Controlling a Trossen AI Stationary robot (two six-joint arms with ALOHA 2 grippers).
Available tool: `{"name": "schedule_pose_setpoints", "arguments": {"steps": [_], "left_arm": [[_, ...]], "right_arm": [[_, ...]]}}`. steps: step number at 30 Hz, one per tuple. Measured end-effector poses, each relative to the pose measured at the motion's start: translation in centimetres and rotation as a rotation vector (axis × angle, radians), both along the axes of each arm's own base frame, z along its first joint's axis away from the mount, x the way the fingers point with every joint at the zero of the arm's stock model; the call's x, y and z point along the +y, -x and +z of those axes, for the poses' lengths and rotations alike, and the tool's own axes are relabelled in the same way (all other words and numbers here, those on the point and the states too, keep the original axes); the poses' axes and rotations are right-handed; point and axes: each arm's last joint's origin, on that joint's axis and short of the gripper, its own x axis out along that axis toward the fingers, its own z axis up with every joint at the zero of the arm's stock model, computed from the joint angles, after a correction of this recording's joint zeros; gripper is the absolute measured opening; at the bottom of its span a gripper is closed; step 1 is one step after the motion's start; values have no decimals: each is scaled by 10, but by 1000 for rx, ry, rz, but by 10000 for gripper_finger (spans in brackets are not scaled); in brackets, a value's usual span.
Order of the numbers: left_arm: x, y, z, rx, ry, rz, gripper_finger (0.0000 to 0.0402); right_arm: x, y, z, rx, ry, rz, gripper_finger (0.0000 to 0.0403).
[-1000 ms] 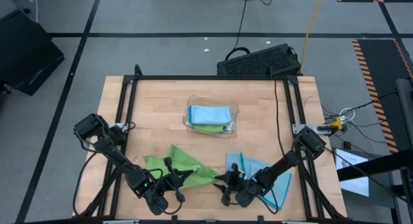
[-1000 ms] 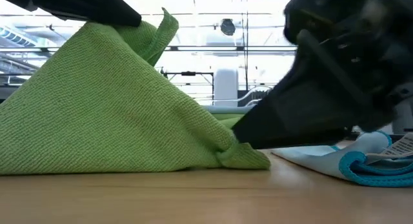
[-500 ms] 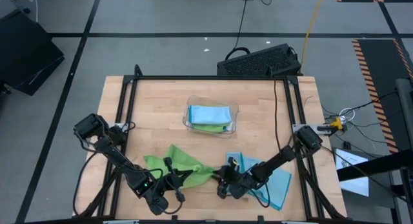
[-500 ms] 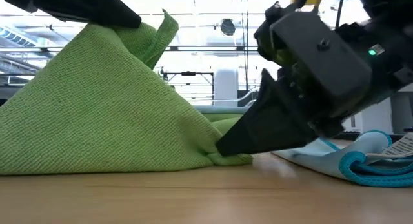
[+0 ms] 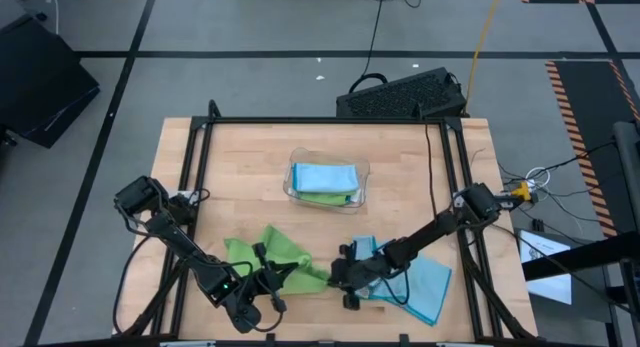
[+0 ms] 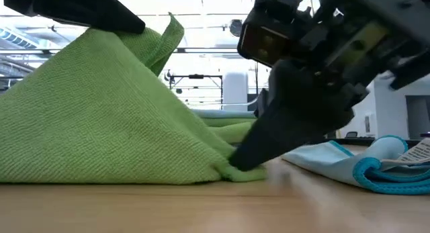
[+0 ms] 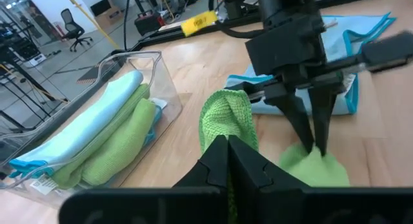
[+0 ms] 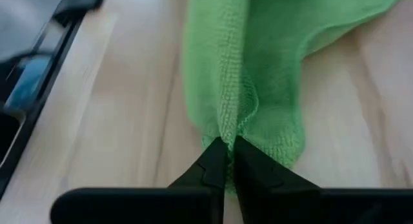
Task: Fold microfiber towels
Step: Fold the green microfiber cloth
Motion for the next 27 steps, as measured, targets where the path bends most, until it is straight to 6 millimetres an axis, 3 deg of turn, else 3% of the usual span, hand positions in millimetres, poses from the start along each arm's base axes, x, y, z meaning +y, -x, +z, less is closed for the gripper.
{"name": "schedule_pose_setpoints", "arguments": {"steps": [16,22,27], "left_arm": [[-2,1,0,8,23,-19,4],[-5,3,0,3,33,-26,3],[-6,4,0,-3,35,-25,7]], "right_arm": [[-5,7,11,50,109,203,28],[-9,13,18,77,186,253,86],[-12,23,26,132,254,62,144]]}}
